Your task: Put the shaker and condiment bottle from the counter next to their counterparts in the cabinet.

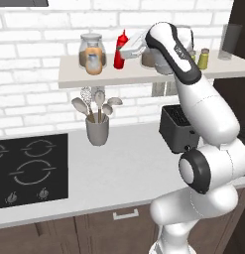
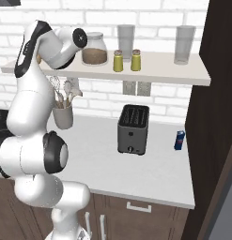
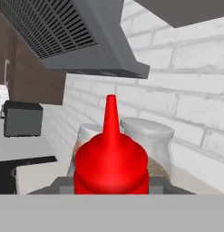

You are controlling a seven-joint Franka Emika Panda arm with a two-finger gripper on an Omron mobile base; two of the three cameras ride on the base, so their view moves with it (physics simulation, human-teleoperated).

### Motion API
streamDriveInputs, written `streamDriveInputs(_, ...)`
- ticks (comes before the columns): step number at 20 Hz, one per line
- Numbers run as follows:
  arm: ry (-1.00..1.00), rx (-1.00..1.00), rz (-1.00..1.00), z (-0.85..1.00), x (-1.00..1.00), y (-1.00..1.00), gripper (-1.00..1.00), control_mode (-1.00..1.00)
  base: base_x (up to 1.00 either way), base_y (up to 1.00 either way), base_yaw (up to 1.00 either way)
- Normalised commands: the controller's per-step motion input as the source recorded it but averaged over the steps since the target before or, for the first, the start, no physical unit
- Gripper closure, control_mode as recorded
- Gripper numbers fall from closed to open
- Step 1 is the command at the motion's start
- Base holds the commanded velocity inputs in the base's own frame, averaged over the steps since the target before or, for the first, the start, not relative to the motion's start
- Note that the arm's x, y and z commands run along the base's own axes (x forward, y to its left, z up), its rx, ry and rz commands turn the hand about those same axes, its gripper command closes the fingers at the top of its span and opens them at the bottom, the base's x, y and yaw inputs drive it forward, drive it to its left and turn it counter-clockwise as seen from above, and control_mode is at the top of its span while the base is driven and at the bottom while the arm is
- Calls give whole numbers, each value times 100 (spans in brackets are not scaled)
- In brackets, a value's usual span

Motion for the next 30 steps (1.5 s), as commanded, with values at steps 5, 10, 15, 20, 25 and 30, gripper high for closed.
streamDriveInputs(5,3,0,0,18,4,6,-100,-100,0,0,0)
streamDriveInputs(10,11,0,0,35,0,0,-100,-100,0,0,0)
streamDriveInputs(15,7,0,0,44,-1,0,-100,-100,0,0,0)
streamDriveInputs(20,0,0,0,26,-26,-13,-100,-100,0,0,0)
streamDriveInputs(25,0,-11,-1,-60,-90,-5,-100,-100,0,0,0)
streamDriveInputs(30,-8,-25,-4,-100,-100,0,-100,-100,0,0,0)
